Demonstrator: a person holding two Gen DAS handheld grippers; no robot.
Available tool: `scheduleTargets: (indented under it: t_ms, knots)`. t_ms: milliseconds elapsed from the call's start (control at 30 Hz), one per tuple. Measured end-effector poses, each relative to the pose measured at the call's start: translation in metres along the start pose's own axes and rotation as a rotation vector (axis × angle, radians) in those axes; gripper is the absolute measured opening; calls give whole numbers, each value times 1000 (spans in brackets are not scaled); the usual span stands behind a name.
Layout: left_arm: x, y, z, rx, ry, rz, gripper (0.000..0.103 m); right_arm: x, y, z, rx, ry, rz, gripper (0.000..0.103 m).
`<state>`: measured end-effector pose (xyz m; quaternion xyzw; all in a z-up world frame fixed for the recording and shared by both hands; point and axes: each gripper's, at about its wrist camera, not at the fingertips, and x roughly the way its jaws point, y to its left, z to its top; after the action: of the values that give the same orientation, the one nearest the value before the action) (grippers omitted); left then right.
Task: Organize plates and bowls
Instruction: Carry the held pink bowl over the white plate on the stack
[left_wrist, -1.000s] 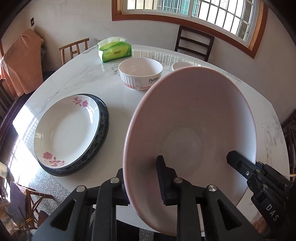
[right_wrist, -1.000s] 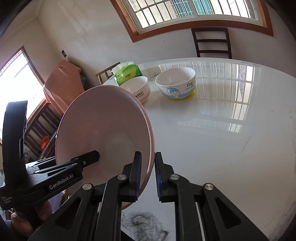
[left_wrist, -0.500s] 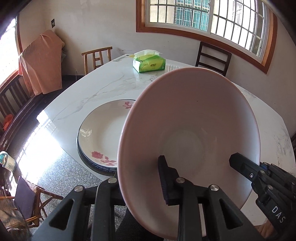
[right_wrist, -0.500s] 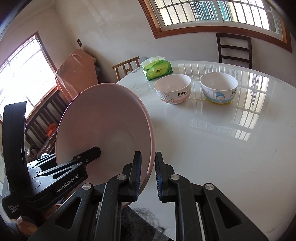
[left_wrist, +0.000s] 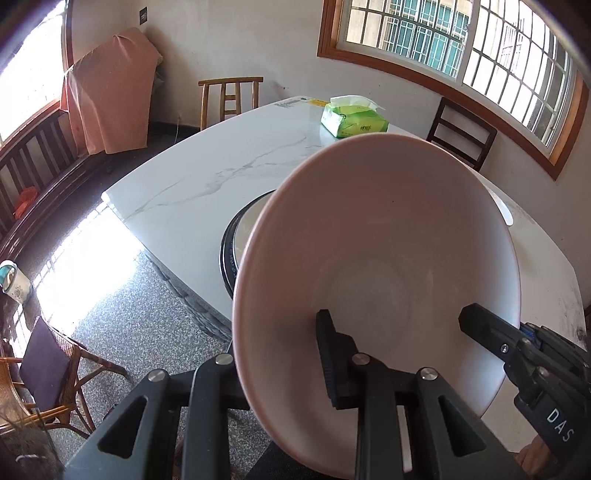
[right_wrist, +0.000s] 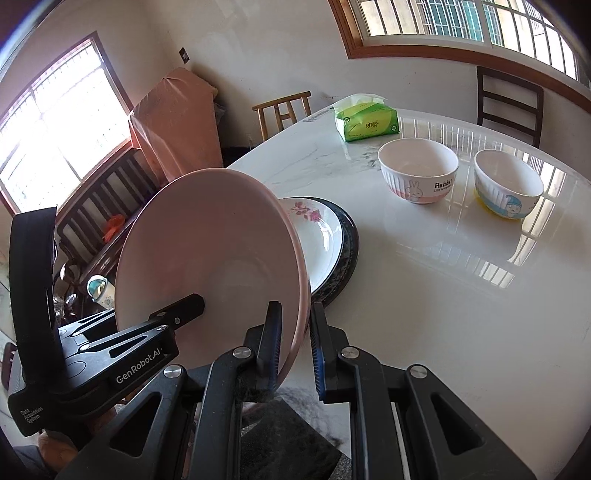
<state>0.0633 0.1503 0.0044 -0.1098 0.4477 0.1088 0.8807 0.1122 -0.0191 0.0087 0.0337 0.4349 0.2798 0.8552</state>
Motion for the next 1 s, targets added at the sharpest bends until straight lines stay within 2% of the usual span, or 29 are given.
scheduleTargets:
  t_ms: [433, 1000]
  knots:
    - [17, 28, 23, -60, 15, 18, 27, 27, 16, 17, -26, 27, 25, 15]
    - [33, 38, 54, -102, 45, -25, 27, 34, 18, 48, -24, 26, 24, 16]
